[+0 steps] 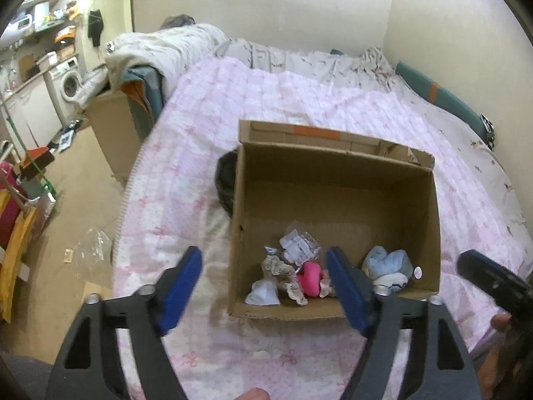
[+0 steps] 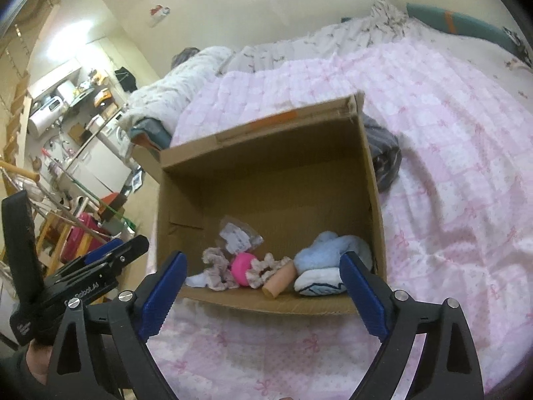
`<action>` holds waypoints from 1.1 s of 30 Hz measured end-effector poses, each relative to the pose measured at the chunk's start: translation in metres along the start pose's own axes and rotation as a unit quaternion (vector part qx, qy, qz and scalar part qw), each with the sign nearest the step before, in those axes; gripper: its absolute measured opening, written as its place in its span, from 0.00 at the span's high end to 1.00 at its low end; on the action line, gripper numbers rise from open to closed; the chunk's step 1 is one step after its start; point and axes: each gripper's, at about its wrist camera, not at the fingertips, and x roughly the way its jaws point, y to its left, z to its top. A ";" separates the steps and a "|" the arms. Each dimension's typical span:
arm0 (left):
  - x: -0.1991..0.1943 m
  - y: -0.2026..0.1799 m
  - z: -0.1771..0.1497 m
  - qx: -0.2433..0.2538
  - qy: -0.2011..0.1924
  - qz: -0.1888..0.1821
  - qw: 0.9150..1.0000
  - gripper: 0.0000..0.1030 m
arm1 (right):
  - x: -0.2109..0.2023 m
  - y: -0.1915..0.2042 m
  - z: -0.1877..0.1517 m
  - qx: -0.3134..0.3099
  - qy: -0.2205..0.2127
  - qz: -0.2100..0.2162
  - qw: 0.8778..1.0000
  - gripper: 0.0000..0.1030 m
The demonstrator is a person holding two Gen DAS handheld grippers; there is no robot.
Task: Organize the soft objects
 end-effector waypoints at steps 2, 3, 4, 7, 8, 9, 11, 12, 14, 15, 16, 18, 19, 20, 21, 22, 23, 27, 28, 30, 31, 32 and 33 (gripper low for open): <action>-0.011 0.002 -0.002 -0.003 -0.009 0.005 1.000 0.18 | -0.014 0.004 0.001 -0.004 -0.013 0.002 1.000 0.04; -0.015 0.003 -0.003 -0.005 -0.010 0.005 1.000 0.17 | -0.020 0.004 0.001 -0.004 -0.018 0.003 1.000 0.04; -0.021 0.004 -0.004 -0.008 -0.011 0.003 1.000 0.12 | -0.026 0.006 0.000 -0.005 -0.021 0.002 1.000 0.04; -0.037 0.007 -0.012 -0.010 -0.023 0.002 1.000 0.05 | -0.039 0.010 -0.003 -0.014 -0.029 -0.006 0.999 0.04; -0.043 0.006 -0.016 -0.004 -0.031 0.003 1.000 0.05 | -0.043 0.011 -0.005 -0.018 -0.033 -0.009 0.999 0.04; -0.047 0.006 -0.017 0.000 -0.036 0.001 0.999 0.05 | -0.048 0.013 -0.008 -0.024 -0.037 -0.014 0.999 0.02; -0.062 0.007 -0.025 0.006 -0.066 0.008 0.998 0.02 | -0.055 0.015 -0.013 -0.033 -0.042 -0.025 0.998 0.00; -0.065 0.008 -0.027 0.009 -0.075 0.014 0.997 0.00 | -0.058 0.017 -0.016 -0.038 -0.048 -0.028 0.998 0.00; -0.074 0.009 -0.034 0.013 -0.097 0.023 0.995 0.00 | -0.065 0.020 -0.022 -0.051 -0.064 -0.034 0.996 0.00; -0.075 0.008 -0.037 0.018 -0.102 0.026 0.994 0.00 | -0.067 0.021 -0.026 -0.056 -0.072 -0.038 0.995 0.00; -0.075 0.007 -0.040 0.024 -0.099 0.026 0.994 0.00 | -0.068 0.021 -0.030 -0.060 -0.081 -0.043 0.994 0.00; -0.069 0.006 -0.047 0.029 -0.086 0.025 0.996 0.00 | -0.066 0.019 -0.038 -0.062 -0.088 -0.052 0.993 0.00; -0.066 0.007 -0.050 0.027 -0.078 0.023 0.996 0.00 | -0.062 0.018 -0.042 -0.062 -0.088 -0.060 0.992 0.00; -0.061 0.008 -0.052 0.024 -0.072 0.021 0.997 0.00 | -0.058 0.018 -0.045 -0.063 -0.084 -0.069 0.992 0.00; -0.057 0.010 -0.056 0.018 -0.064 0.017 0.998 0.00 | -0.055 0.018 -0.046 -0.067 -0.080 -0.075 0.992 0.00; -0.054 0.010 -0.057 0.016 -0.061 0.016 0.998 0.00 | -0.051 0.019 -0.046 -0.072 -0.076 -0.082 0.991 0.00; -0.051 0.011 -0.059 0.014 -0.056 0.019 0.998 0.00 | -0.049 0.020 -0.045 -0.076 -0.075 -0.087 0.991 0.00; -0.050 0.012 -0.059 0.013 -0.053 0.011 0.998 0.00 | -0.045 0.019 -0.045 -0.079 -0.078 -0.106 0.988 0.00; -0.049 0.012 -0.059 0.011 -0.052 0.009 0.999 0.00 | -0.043 0.017 -0.045 -0.077 -0.075 -0.105 0.989 0.00; -0.047 0.013 -0.060 0.008 -0.048 0.005 0.999 0.00 | -0.042 0.017 -0.047 -0.079 -0.072 -0.105 0.989 0.00; -0.047 0.012 -0.061 0.010 -0.047 0.005 0.999 0.00 | -0.042 0.018 -0.048 -0.082 -0.072 -0.108 0.988 0.00; -0.046 0.011 -0.061 0.013 -0.047 0.005 0.999 0.00 | -0.043 0.019 -0.048 -0.084 -0.073 -0.108 0.988 0.00; -0.046 0.009 -0.062 0.018 -0.047 0.005 0.999 0.00 | -0.042 0.019 -0.048 -0.084 -0.073 -0.108 0.988 0.00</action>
